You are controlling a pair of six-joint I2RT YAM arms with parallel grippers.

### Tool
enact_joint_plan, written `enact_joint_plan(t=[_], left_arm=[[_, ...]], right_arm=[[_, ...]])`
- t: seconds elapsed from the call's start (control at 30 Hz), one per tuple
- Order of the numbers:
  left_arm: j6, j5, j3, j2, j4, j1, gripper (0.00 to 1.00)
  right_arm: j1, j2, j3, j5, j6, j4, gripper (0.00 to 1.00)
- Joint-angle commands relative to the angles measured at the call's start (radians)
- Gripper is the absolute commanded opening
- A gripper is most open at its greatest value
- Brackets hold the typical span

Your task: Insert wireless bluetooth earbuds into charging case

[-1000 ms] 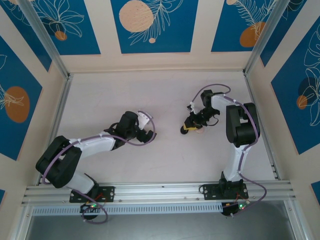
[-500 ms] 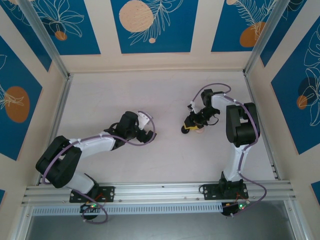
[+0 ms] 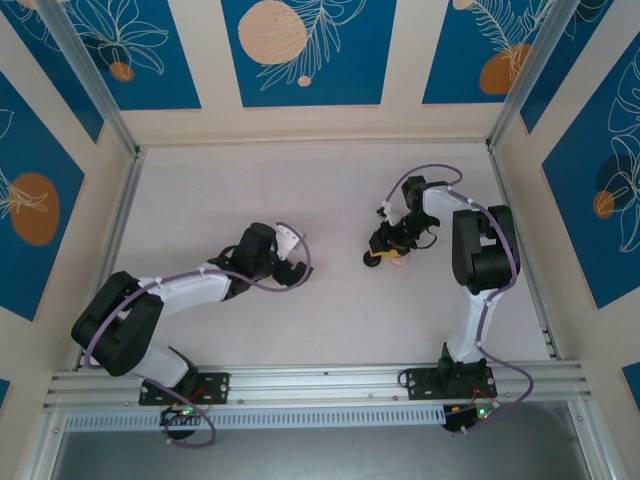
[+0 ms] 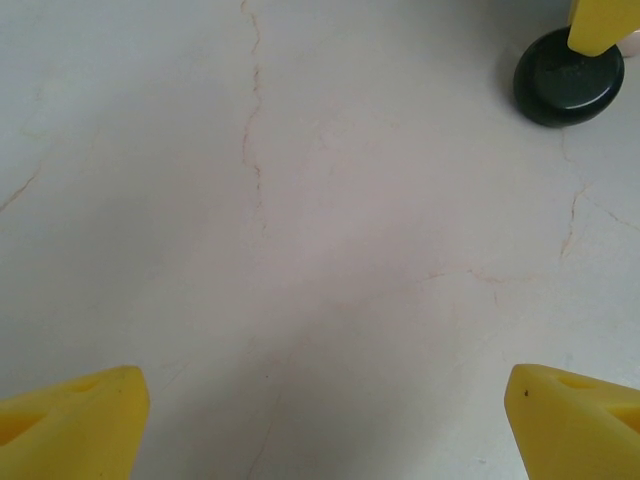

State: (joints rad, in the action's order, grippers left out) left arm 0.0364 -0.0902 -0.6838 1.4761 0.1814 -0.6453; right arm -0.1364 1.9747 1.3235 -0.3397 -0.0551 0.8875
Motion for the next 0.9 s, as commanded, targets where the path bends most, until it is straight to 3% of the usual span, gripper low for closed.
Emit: enact_joint_plan(t=[0.0, 0.5, 0.7, 0.87], left_arm=[[0.028, 0.027, -0.033, -0.021, -0.033, 0.001, 0.91], [0.04, 0.115, -0.071, -0.083, -0.114, 0.007, 0.95], [0.06, 0.236, -0.108, -0.148, -0.166, 0.037, 1.0], [0.056, 0.312, -0.101, -0.21, -0.17, 0.111, 1.0]], right_arm=[[-0.007, -0.031, 0.026, 0.003, 0.019, 0.014, 0.4], [-0.021, -0.194, 0.091, 0.056, 0.049, 0.034, 0.4], [-0.004, -0.388, 0.027, 0.065, 0.073, -0.152, 0.41], [0.032, -0.55, -0.147, 0.07, 0.097, -0.413, 0.41]])
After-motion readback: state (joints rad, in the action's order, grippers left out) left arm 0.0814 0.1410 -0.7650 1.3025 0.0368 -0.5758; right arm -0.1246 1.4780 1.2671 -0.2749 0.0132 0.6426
